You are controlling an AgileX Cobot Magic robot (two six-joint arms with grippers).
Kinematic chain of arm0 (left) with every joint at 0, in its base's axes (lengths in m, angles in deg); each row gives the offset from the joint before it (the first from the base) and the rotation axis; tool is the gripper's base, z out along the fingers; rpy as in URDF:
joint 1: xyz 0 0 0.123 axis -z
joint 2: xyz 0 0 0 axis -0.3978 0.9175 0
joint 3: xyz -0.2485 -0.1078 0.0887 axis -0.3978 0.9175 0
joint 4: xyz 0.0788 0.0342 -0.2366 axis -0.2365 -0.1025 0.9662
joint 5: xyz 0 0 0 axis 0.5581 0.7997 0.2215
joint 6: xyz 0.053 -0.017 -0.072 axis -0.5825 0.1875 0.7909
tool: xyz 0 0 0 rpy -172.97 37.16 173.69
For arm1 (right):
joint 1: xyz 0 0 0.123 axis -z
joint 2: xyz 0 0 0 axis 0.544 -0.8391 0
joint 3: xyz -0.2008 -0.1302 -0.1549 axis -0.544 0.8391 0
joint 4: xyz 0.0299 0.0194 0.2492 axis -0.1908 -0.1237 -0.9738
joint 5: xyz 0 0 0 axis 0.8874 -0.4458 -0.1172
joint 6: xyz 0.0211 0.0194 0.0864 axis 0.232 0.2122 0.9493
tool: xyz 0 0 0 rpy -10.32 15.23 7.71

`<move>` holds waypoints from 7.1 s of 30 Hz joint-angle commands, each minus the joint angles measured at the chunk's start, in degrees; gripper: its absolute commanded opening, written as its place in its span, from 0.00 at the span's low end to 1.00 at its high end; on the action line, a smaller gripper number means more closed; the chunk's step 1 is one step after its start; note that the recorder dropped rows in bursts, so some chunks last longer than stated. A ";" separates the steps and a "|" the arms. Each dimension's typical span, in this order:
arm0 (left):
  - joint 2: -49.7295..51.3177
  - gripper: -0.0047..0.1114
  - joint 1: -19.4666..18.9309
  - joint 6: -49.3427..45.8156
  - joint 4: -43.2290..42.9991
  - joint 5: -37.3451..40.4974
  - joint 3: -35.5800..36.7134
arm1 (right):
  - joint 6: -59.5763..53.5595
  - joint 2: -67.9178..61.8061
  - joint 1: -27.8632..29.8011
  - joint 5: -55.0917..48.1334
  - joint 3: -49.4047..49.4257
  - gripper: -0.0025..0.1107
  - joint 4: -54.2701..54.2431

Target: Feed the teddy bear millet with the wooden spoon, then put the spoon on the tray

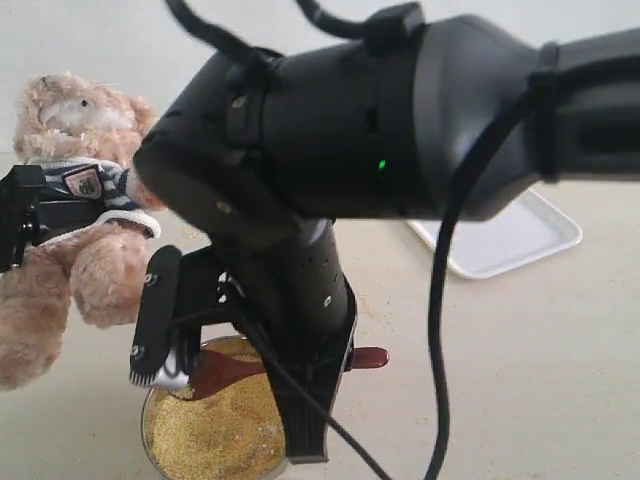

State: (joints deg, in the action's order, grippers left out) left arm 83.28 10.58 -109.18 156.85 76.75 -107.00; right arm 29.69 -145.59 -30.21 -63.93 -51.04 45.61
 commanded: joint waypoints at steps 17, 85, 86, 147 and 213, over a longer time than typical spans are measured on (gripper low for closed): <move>-0.27 0.08 -0.19 18.37 -30.24 9.84 -0.62 | -5.40 12.34 5.53 -0.25 3.89 0.02 -10.65; -0.90 0.08 0.28 15.59 -24.82 12.32 1.16 | 6.20 -4.10 11.81 1.39 -21.93 0.02 -13.83; -0.90 0.08 0.28 15.59 -24.82 12.32 1.16 | 6.30 -4.27 11.31 2.26 -21.93 0.02 -13.93; -0.90 0.08 0.28 14.54 -24.90 12.87 1.16 | 13.24 -7.75 -2.03 3.92 -21.83 0.02 30.09; -0.90 0.08 0.28 14.58 -23.29 12.49 1.16 | 46.86 -0.93 -5.92 9.08 -12.52 0.02 41.55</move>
State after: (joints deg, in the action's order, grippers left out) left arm 83.17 10.60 -94.29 132.21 88.13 -106.04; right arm 75.65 -149.08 -36.13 -55.36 -63.60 86.78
